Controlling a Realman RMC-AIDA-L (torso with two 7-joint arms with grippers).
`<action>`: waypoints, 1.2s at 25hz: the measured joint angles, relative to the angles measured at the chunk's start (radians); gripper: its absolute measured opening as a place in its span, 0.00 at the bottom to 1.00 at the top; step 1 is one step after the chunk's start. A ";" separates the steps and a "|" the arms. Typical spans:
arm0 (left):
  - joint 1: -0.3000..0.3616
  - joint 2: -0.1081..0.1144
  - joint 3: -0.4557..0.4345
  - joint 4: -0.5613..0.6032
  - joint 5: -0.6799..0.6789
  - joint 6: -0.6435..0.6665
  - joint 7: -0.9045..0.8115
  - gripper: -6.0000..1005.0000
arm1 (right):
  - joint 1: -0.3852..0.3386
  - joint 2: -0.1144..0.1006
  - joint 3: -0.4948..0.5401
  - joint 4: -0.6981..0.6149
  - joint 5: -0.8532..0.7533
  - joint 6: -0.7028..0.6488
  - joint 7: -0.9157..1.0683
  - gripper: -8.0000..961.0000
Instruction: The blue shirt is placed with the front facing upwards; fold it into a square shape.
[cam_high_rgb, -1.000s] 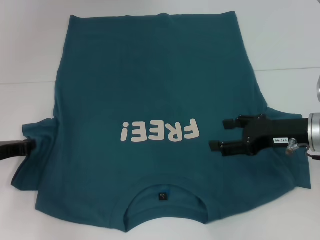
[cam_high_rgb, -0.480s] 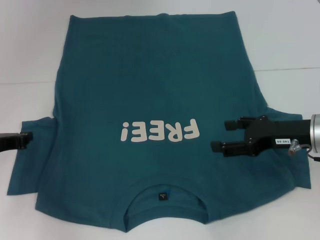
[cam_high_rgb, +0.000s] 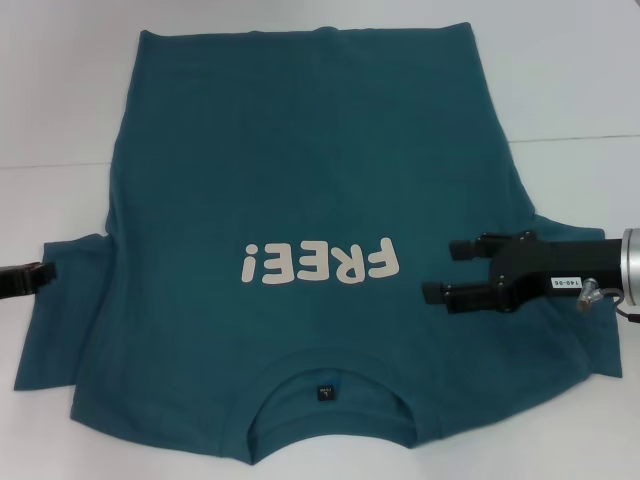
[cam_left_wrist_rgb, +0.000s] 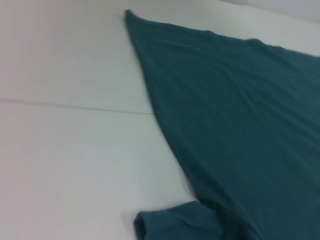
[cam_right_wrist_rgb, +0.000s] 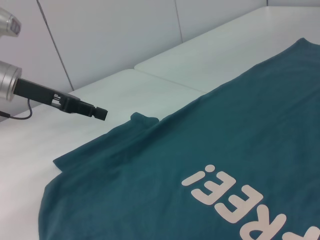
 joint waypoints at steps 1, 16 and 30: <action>0.001 0.003 0.000 0.000 0.000 0.001 -0.030 0.04 | 0.000 0.000 0.000 0.000 0.000 0.000 0.000 0.95; -0.002 0.009 0.011 -0.001 0.105 -0.022 -0.164 0.61 | 0.007 -0.002 -0.006 0.000 0.000 0.008 0.000 0.95; -0.031 -0.001 0.011 -0.038 0.144 -0.019 -0.172 0.89 | 0.008 -0.003 -0.008 0.000 0.000 0.010 0.000 0.95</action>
